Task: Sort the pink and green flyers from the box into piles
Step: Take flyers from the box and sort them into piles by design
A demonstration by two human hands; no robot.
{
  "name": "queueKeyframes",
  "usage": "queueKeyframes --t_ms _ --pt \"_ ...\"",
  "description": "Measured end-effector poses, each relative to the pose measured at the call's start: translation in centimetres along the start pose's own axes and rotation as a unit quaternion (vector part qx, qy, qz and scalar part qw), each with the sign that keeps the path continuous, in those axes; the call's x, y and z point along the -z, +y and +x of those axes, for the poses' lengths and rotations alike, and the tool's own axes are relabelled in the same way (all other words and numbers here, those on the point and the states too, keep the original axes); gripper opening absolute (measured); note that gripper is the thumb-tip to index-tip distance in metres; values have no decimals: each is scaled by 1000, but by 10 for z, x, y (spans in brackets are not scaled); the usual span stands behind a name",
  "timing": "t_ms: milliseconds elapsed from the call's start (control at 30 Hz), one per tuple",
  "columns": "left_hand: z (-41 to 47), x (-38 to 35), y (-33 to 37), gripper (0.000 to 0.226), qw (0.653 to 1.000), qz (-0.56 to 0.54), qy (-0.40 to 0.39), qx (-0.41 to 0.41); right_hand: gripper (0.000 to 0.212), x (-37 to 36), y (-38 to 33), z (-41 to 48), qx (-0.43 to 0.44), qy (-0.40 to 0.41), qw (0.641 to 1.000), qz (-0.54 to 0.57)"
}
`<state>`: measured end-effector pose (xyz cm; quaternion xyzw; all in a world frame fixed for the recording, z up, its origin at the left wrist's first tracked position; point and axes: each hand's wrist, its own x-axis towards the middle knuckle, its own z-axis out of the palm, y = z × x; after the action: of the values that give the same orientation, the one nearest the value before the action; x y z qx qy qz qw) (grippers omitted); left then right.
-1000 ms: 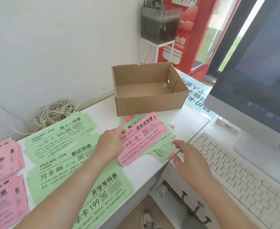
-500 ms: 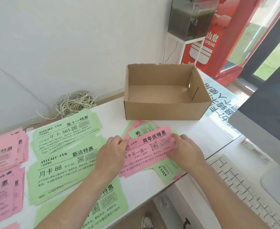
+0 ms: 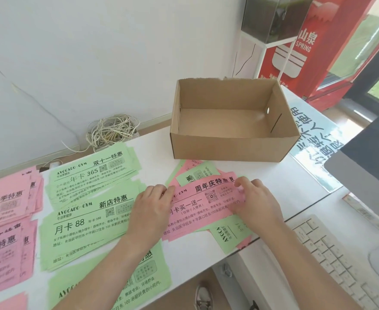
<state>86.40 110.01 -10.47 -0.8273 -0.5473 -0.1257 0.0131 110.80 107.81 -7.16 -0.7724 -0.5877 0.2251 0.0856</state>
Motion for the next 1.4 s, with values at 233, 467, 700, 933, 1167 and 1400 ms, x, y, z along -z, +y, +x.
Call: queueKeyframes --t_ms 233,467,700,933,1167,1400 --pt "-2 1 5 17 997 -69 24 -12 68 -3 11 6 -16 -15 993 116" --pt "-7 0 3 20 994 -99 28 -35 56 15 25 18 28 -45 987 151" --pt "-4 8 12 37 992 -119 -27 10 31 17 20 21 25 -5 981 193" --pt "16 16 23 65 978 -53 -188 73 21 7 15 18 61 4 997 44" --pt "22 19 33 70 975 -18 -202 92 27 22 12 26 -77 -44 950 299" --pt "30 19 38 74 968 -16 -223 118 32 24 11 36 -101 -71 960 253"
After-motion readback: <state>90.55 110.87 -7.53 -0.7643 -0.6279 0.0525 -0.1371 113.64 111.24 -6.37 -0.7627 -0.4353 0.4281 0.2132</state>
